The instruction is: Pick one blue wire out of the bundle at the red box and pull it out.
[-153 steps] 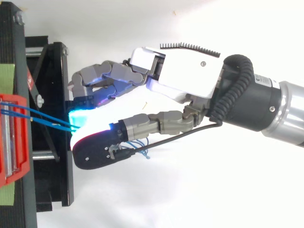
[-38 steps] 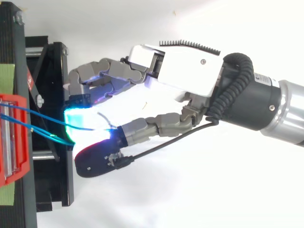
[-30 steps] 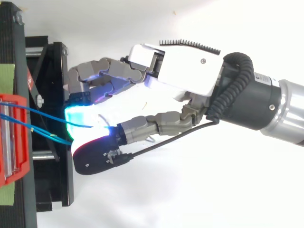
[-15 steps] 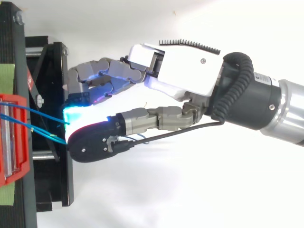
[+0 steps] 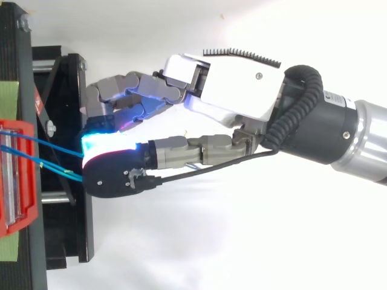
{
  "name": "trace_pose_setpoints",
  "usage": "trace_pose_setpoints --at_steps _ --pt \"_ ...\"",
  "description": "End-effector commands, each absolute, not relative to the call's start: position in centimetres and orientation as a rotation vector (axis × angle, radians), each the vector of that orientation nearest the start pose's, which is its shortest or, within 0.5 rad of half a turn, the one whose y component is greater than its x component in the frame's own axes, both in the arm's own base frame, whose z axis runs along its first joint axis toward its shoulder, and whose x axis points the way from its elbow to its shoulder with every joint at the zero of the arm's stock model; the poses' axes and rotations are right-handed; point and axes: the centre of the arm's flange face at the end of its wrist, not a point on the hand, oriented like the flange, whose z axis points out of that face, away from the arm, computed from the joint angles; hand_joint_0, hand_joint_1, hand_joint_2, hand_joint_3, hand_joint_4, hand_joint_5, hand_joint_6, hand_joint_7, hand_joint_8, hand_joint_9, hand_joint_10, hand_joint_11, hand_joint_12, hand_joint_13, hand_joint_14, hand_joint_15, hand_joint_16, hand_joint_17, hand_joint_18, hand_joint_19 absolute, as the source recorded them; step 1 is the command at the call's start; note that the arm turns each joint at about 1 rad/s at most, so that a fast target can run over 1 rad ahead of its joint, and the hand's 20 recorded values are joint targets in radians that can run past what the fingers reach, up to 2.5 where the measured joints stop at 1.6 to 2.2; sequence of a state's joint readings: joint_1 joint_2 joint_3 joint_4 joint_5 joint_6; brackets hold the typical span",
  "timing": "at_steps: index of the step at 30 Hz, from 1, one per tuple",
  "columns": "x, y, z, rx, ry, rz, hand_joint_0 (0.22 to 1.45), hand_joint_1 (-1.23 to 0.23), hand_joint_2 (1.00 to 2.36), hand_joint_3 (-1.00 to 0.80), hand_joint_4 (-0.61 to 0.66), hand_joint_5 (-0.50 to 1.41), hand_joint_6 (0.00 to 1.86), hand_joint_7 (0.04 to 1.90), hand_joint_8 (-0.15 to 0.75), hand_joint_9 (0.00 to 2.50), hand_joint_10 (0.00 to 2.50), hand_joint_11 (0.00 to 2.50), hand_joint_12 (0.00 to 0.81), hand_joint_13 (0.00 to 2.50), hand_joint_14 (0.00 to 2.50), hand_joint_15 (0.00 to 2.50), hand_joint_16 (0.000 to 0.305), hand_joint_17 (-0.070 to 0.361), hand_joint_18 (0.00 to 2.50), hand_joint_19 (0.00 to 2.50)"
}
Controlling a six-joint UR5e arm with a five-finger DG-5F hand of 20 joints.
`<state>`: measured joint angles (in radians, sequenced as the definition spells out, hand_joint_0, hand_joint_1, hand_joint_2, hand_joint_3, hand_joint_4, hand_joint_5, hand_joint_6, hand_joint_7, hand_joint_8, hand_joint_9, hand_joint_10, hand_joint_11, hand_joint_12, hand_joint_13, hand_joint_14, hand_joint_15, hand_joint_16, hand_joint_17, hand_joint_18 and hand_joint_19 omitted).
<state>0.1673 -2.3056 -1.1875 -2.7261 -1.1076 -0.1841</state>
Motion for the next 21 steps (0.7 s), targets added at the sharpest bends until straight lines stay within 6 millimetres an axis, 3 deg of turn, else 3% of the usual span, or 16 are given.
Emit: trace_pose_setpoints --at_steps 1,9,12,21 --pt "76.78 -5.07 24.93 1.193 1.035 0.889 0.58 -0.65 1.02 -0.18 0.23 -0.08 0.6 1.34 0.253 0.99 0.02 0.5 0.348 0.45 0.01 0.21 0.055 0.123 0.28 0.36" --pt "76.8 -5.06 24.94 1.192 1.034 0.892 0.58 -0.68 1.02 -0.21 0.26 -0.09 0.62 1.3 0.239 0.97 0.02 0.5 0.338 0.44 0.01 0.21 0.052 0.118 0.27 0.38" --pt "76.76 -5.06 24.87 1.193 1.036 0.891 0.54 -0.62 1.01 -0.3 0.25 -0.07 0.56 1.38 0.237 0.97 0.02 0.47 0.34 0.45 0.01 0.22 0.054 0.121 0.27 0.38" --pt "76.81 -5.05 24.96 1.19 1.034 0.891 0.51 -0.62 1.01 -0.37 0.23 -0.07 0.54 1.42 0.255 0.98 0.02 0.48 0.355 0.45 0.01 0.21 0.057 0.127 0.28 0.39"
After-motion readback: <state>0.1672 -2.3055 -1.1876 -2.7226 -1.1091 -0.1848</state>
